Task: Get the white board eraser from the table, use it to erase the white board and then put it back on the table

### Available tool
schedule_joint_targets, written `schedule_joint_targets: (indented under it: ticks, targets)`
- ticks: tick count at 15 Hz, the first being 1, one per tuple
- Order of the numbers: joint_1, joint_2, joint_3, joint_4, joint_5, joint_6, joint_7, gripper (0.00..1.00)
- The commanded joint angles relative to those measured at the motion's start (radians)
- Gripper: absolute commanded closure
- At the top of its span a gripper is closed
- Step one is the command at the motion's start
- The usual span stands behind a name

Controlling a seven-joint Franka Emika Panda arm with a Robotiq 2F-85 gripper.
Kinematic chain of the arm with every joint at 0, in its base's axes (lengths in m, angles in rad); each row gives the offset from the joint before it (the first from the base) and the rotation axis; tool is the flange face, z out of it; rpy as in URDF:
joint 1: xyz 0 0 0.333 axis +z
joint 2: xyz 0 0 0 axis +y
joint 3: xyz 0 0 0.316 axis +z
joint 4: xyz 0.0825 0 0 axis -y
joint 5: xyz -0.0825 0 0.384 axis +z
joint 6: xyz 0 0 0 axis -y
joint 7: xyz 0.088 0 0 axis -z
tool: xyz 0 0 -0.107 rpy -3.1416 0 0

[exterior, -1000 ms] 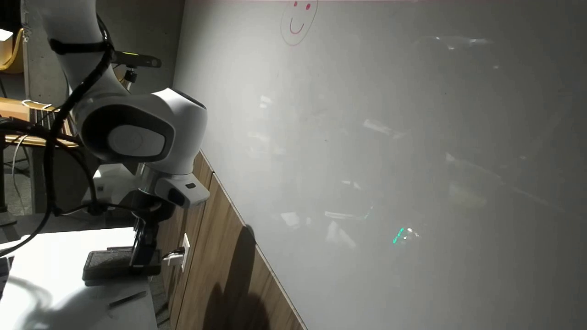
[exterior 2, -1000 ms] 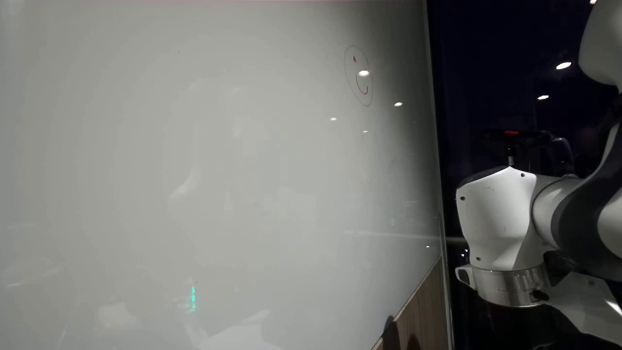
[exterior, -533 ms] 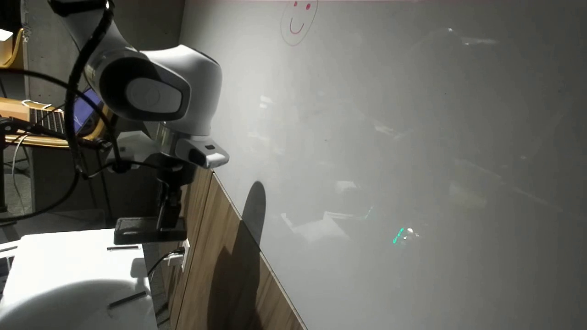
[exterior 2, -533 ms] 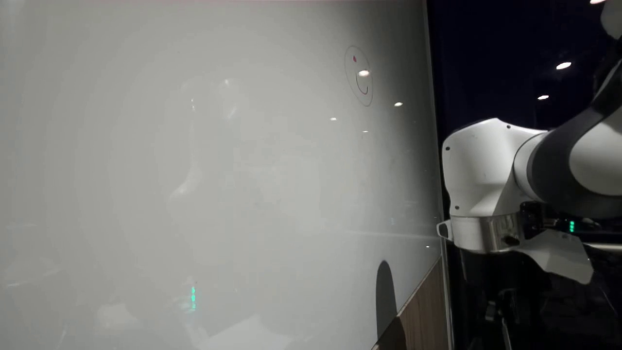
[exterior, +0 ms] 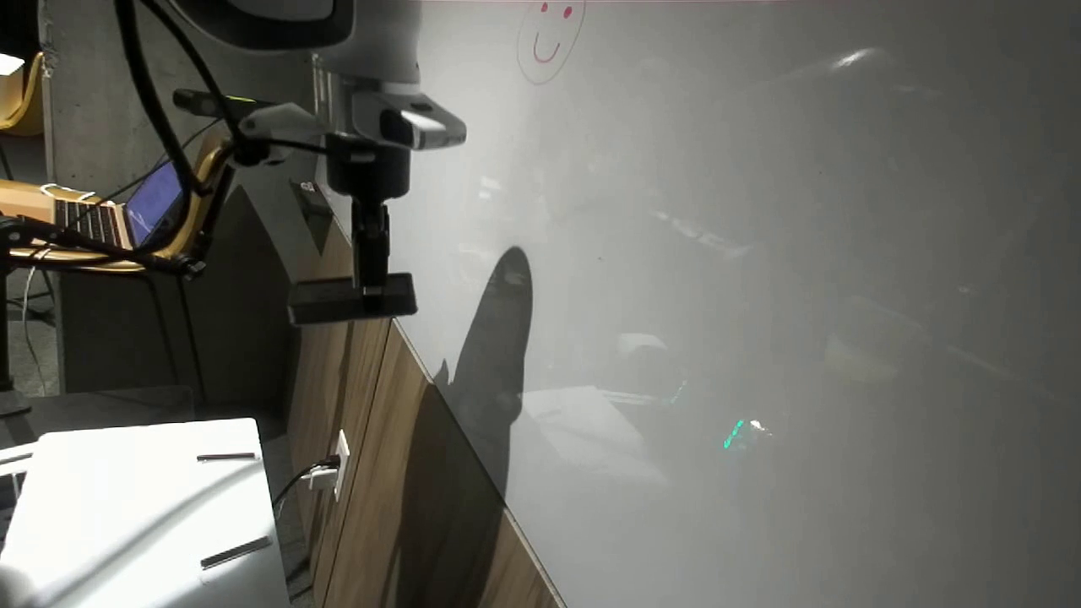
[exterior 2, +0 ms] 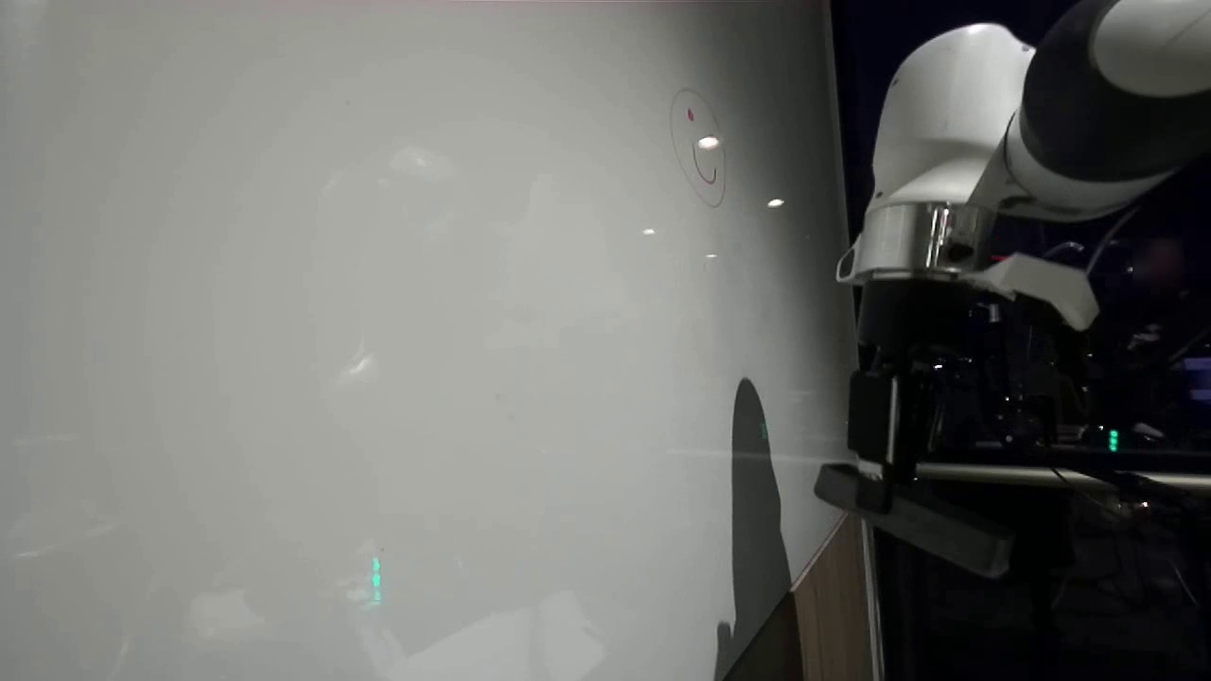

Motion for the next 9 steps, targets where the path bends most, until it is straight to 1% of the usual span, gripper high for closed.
schedule_joint_targets:
  ticks: [1, 4, 9]
  targets:
    - [-0.008, -0.103, 0.002, 0.039, 0.049, -0.035, -0.012, 0.69]
    - [-0.012, -0.135, 0.018, 0.091, 0.053, -0.019, 0.009, 0.69]
    - [-0.019, -0.131, 0.04, 0.195, 0.04, -0.011, 0.018, 0.69]
